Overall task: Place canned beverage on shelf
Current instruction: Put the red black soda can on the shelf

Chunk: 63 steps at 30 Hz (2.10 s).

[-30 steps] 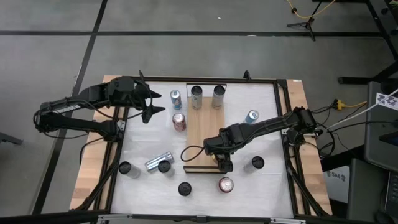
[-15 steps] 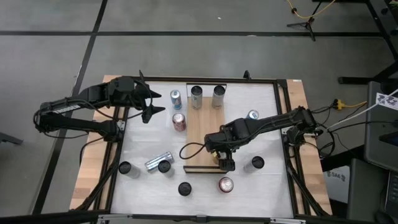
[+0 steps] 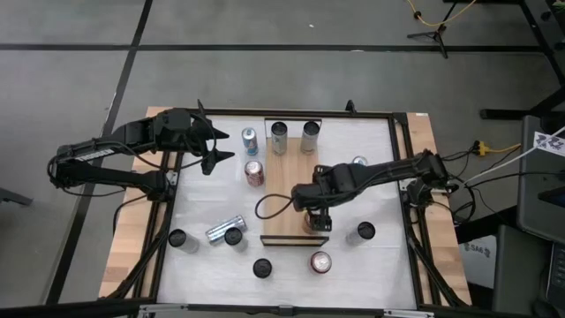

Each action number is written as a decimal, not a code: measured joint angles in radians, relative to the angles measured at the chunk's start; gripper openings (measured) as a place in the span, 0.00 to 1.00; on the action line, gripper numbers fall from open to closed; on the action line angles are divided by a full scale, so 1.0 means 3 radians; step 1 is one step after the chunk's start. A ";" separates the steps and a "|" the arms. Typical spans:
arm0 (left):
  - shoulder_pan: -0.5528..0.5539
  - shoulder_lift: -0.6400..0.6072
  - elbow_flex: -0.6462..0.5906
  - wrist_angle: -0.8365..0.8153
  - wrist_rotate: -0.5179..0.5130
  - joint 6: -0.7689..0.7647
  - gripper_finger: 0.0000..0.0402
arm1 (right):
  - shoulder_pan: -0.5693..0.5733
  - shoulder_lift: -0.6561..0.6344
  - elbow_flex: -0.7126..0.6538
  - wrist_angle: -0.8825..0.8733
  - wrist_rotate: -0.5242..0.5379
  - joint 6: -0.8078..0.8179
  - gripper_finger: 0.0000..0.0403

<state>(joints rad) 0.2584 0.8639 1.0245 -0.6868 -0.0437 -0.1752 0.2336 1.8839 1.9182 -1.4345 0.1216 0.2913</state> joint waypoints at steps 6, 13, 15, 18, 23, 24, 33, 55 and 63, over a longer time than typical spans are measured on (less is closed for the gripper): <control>0.0001 0.0000 0.0000 0.0000 0.0000 -0.0002 0.78 | -0.0219 0.0000 0.0000 -0.0053 0.0001 -0.0019 0.96; 0.0001 0.0000 0.0000 0.0000 0.0000 -0.0003 0.78 | -0.0401 0.0001 0.0000 -0.0136 0.0014 -0.0139 0.96; 0.0001 0.0000 0.0000 0.0000 0.0000 -0.0004 0.78 | -0.0418 0.0000 -0.0001 -0.0130 0.0053 -0.0195 0.96; 0.0001 0.0000 0.0000 0.0000 0.0000 -0.0004 0.78 | -0.0410 0.0000 -0.0001 -0.0171 0.0221 -0.0259 0.96; 0.0000 0.0000 0.0000 -0.0001 0.0000 -0.0005 0.78 | -0.0408 -0.0042 -0.0186 -0.0290 0.0380 -0.0455 0.96; 0.0001 0.0000 0.0000 0.0000 0.0000 -0.0002 0.78 | -0.0410 -0.0075 -0.0258 -0.0292 0.0407 -0.0484 0.96; 0.0001 0.0000 0.0000 0.0000 -0.0192 0.0004 0.78 | -0.0409 -0.0875 -0.1211 0.0297 0.0517 -0.0558 0.96; 0.0001 0.0000 0.0000 0.0000 -0.0237 0.0004 0.78 | -0.0409 -0.1423 -0.2638 0.2353 0.0048 -0.0554 0.96; 0.0001 0.0000 0.0000 0.0000 -0.0237 0.0004 0.78 | -0.0404 -0.1423 -0.2673 0.2596 -0.0430 -0.0532 0.96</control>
<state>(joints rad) 0.2586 0.8639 1.0245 -0.6869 -0.1146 -0.1741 0.1123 1.4570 1.1164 -0.6556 -0.0073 0.1317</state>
